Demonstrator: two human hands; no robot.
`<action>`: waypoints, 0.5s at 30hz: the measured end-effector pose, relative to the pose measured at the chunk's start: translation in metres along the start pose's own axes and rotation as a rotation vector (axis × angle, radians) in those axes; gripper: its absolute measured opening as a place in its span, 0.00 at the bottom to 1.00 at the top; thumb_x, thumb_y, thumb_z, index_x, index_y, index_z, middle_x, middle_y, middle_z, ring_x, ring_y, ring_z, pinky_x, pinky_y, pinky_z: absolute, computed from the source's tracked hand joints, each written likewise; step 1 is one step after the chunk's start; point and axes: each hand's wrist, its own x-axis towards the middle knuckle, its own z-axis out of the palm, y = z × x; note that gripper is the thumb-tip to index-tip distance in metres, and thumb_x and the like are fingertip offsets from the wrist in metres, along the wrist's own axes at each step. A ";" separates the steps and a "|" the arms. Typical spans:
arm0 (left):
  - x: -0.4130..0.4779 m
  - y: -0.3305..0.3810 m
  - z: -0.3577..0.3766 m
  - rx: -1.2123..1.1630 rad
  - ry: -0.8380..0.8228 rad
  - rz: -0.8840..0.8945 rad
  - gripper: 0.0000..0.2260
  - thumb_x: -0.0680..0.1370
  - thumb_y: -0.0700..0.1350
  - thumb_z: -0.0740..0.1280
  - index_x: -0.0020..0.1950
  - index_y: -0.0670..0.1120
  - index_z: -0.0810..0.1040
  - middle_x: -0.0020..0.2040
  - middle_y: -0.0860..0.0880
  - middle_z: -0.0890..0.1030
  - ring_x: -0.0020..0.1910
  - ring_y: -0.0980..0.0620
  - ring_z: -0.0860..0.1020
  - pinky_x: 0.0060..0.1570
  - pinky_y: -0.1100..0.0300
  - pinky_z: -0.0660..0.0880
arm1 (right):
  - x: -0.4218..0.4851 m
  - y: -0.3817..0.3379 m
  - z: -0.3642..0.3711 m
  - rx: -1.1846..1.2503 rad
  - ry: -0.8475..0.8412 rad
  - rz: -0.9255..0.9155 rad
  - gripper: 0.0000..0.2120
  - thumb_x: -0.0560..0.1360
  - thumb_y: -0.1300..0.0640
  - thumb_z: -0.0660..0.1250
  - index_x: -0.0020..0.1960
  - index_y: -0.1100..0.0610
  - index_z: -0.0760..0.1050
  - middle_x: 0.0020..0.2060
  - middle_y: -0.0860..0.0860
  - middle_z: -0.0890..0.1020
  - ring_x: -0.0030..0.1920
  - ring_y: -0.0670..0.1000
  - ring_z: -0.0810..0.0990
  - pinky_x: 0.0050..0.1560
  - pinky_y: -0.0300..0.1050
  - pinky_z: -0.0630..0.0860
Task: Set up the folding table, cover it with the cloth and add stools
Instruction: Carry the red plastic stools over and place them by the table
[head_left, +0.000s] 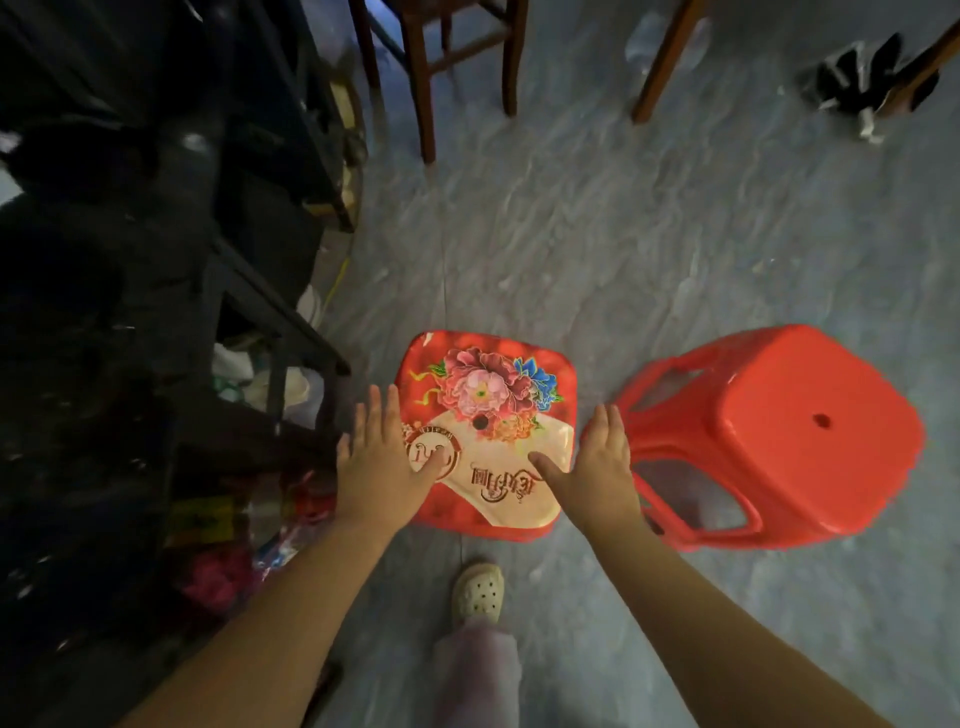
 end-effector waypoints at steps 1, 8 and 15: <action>0.016 -0.003 0.015 0.009 -0.025 -0.020 0.44 0.74 0.66 0.60 0.77 0.48 0.38 0.79 0.46 0.43 0.77 0.45 0.45 0.73 0.42 0.52 | 0.014 0.008 0.012 0.003 -0.025 0.041 0.52 0.70 0.39 0.70 0.77 0.64 0.45 0.77 0.60 0.50 0.78 0.57 0.45 0.76 0.49 0.47; 0.084 -0.015 0.085 -0.032 -0.142 -0.127 0.52 0.68 0.68 0.67 0.77 0.50 0.38 0.78 0.45 0.43 0.76 0.41 0.48 0.70 0.38 0.56 | 0.062 0.044 0.068 0.062 -0.165 0.256 0.56 0.66 0.43 0.75 0.77 0.61 0.42 0.78 0.57 0.46 0.78 0.57 0.47 0.75 0.52 0.53; 0.099 -0.028 0.105 -0.231 -0.250 -0.228 0.60 0.60 0.60 0.78 0.76 0.54 0.38 0.78 0.48 0.45 0.75 0.41 0.54 0.68 0.39 0.63 | 0.075 0.043 0.093 0.094 -0.244 0.250 0.60 0.65 0.48 0.78 0.77 0.60 0.37 0.77 0.56 0.50 0.76 0.56 0.56 0.71 0.51 0.61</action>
